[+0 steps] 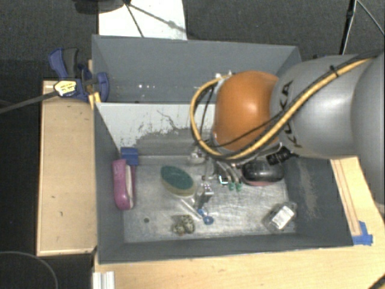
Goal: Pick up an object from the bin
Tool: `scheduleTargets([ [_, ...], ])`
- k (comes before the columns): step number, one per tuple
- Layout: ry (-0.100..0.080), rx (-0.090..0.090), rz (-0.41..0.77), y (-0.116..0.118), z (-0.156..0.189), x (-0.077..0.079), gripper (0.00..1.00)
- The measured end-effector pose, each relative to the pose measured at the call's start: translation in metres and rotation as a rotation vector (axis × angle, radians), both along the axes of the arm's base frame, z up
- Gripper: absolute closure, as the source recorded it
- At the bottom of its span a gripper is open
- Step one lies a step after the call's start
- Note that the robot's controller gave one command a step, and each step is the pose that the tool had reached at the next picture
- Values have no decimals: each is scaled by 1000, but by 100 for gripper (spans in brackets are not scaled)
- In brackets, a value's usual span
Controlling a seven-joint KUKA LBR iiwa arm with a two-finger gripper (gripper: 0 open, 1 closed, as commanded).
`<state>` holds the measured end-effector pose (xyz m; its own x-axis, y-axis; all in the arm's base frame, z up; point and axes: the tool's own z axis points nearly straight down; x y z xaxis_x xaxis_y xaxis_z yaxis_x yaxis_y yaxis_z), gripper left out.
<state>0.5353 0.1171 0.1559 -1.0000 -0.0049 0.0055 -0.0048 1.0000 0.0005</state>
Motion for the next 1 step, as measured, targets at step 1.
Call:
scheduleTargets([
  [1, -9, 3, -377, 16, -83, 48, 0],
])
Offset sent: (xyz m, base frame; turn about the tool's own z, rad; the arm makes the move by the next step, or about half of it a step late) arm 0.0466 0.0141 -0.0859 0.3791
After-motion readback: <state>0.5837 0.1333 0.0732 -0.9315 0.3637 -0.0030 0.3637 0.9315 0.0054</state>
